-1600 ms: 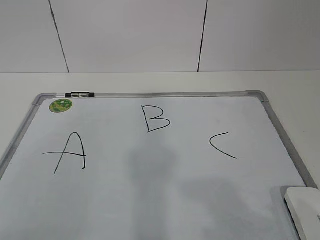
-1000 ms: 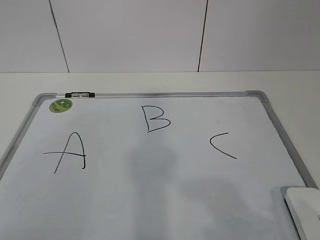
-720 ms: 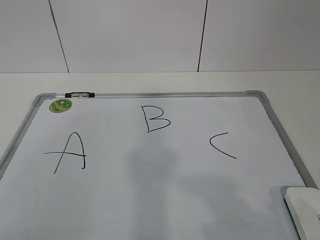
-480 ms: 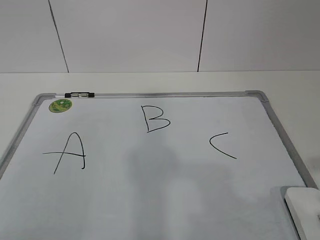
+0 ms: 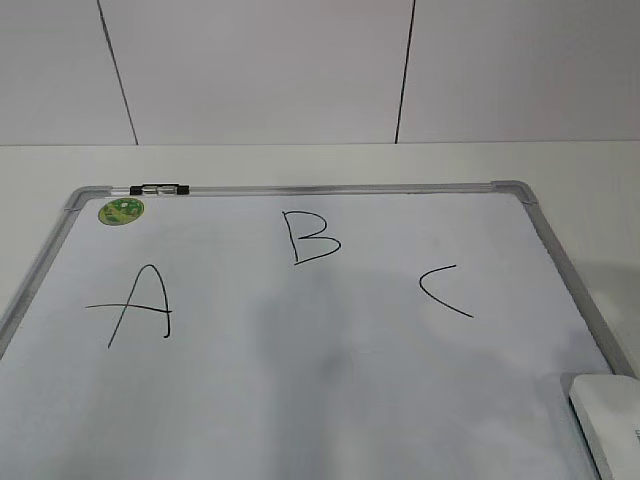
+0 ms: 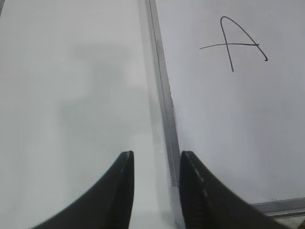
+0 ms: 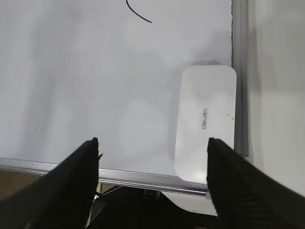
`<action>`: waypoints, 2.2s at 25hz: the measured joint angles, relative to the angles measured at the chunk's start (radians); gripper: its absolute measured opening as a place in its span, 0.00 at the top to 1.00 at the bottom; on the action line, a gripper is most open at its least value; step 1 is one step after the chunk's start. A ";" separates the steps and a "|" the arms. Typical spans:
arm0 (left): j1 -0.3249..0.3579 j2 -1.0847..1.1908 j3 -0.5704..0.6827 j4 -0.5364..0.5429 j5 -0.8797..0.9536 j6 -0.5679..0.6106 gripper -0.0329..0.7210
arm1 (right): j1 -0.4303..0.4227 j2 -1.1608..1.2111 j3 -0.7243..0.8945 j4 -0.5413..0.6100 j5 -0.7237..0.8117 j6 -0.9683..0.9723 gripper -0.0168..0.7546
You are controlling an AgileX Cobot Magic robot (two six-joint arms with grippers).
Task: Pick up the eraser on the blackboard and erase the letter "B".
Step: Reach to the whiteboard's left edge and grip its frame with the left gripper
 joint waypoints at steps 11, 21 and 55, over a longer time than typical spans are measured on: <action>0.000 0.581 -0.172 -0.023 -0.107 0.000 0.63 | 0.000 0.210 -0.110 -0.036 0.126 -0.002 0.27; 0.000 1.024 -0.454 -0.016 -0.051 0.014 0.64 | 0.000 0.331 -0.114 -0.039 0.139 -0.002 0.27; 0.045 1.490 -0.555 -0.109 -0.242 0.119 0.65 | 0.000 0.347 -0.114 -0.039 0.137 -0.004 0.27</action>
